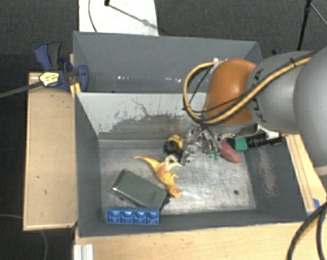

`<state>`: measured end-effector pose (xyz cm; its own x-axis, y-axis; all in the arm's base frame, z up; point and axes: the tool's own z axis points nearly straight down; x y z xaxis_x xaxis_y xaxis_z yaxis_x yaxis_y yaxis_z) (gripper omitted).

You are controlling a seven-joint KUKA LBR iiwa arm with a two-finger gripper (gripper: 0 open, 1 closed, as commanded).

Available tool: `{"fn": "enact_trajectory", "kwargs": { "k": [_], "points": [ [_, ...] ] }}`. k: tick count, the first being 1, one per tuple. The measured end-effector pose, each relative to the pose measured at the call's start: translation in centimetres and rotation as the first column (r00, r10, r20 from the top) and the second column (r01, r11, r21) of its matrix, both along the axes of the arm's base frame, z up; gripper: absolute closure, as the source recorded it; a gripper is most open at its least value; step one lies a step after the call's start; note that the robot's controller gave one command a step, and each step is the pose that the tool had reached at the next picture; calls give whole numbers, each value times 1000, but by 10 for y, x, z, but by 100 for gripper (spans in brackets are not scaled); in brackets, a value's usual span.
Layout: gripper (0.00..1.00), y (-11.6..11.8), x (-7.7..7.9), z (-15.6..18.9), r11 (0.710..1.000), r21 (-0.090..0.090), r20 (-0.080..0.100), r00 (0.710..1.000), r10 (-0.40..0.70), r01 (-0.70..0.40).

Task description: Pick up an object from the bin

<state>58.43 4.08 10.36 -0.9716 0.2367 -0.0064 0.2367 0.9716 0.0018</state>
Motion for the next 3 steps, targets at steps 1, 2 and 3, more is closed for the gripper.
{"fn": "enact_trajectory", "kwargs": {
  "k": [1, 2, 3],
  "points": [
    [100, 7, 2, 12, 984, -3, 0, 984, 180, -180],
    [100, 15, -4, 19, 939, -2, 0, 939, 345, -345],
    [100, 39, -8, 105, 939, 0, -4, 939, 343, -343]
  ]
}}
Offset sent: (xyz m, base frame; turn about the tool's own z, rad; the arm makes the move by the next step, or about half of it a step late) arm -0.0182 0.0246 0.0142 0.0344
